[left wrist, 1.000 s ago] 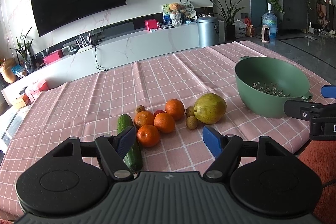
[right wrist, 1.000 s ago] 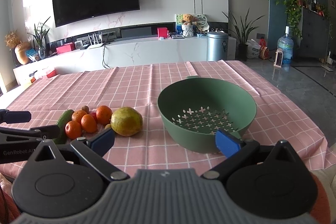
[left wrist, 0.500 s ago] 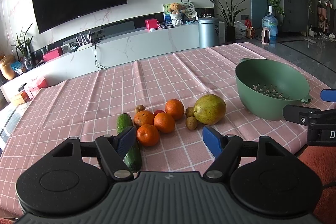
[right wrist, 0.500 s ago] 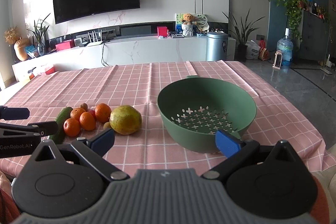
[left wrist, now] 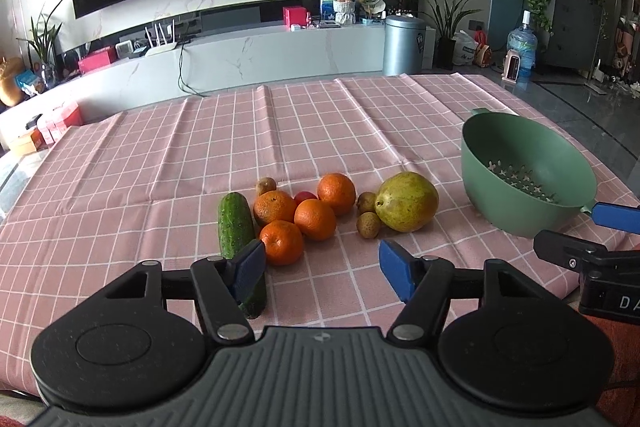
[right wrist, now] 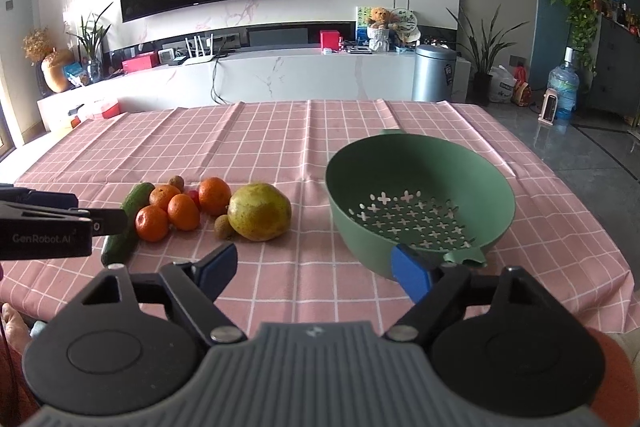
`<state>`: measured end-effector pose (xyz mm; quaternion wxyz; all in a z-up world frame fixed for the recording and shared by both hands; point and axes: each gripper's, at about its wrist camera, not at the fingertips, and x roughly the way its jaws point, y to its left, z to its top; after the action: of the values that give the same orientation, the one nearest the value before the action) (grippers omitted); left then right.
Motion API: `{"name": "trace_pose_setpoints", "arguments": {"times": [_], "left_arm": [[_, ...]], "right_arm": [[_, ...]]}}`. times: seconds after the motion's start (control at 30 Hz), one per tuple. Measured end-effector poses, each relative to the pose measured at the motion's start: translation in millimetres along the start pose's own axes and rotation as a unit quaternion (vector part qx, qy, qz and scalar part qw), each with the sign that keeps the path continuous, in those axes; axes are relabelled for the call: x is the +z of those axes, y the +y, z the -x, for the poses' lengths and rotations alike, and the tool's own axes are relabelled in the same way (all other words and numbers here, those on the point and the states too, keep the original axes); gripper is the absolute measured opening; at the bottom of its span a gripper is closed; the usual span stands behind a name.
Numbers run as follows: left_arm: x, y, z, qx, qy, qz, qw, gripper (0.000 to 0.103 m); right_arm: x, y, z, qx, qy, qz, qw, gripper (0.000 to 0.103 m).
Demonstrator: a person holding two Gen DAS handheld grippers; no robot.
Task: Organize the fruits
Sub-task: 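Grasp the cucumber with the left tool while the right tool grasps the yellow pear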
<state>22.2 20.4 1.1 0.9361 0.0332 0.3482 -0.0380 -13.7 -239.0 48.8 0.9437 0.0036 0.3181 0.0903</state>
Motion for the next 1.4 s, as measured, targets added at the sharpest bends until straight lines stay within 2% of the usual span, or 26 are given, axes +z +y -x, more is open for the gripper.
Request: {"name": "trace_pose_setpoints", "arguments": {"times": [0.17, 0.27, 0.4, 0.57, 0.7, 0.8, 1.07, 1.2, 1.33, 1.4], "left_arm": [[10.2, 16.9, -13.7, 0.012, 0.043, 0.033, 0.9985, 0.061], [16.3, 31.8, -23.4, 0.011, 0.051, 0.056, 0.9971, 0.054], [22.5, 50.4, -39.9, 0.010, 0.060, 0.090, 0.9941, 0.049], [24.7, 68.5, -67.9, 0.011, 0.078, 0.126, 0.9889, 0.049], [24.6, 85.1, -87.3, 0.019, 0.084, 0.157, 0.9838, 0.046], [22.7, 92.2, -95.9, 0.008, 0.088, 0.176, 0.9805, 0.046], [22.2, 97.7, -113.5, 0.004, 0.085, 0.187, 0.9787, 0.048], [17.5, 101.5, -123.6, 0.022, 0.107, 0.186, 0.9765, 0.049], [12.7, 105.1, -128.4, 0.018, 0.123, 0.194, 0.9731, 0.047], [11.0, 103.0, -130.6, 0.017, 0.126, 0.187, 0.9741, 0.046]], "right_arm": [[7.5, 11.5, -17.2, 0.053, 0.002, 0.001, 0.999, 0.066], [13.9, 21.1, -34.3, 0.060, 0.013, 0.007, 0.998, 0.060], [23.3, 29.9, -60.5, 0.066, 0.027, -0.002, 0.997, 0.060], [29.5, 26.7, -96.6, 0.063, 0.061, -0.062, 0.994, 0.060], [31.0, 23.1, -115.7, 0.061, 0.060, -0.101, 0.991, 0.060], [30.0, 21.8, -125.1, 0.058, 0.056, -0.118, 0.990, 0.060], [27.1, 18.5, -145.1, 0.059, 0.060, -0.154, 0.984, 0.063], [24.1, 19.7, -153.8, 0.059, 0.065, -0.156, 0.984, 0.065], [23.0, 18.0, -157.3, 0.059, 0.059, -0.157, 0.984, 0.066], [21.6, 17.8, -160.2, 0.056, 0.058, -0.157, 0.984, 0.066]]}}
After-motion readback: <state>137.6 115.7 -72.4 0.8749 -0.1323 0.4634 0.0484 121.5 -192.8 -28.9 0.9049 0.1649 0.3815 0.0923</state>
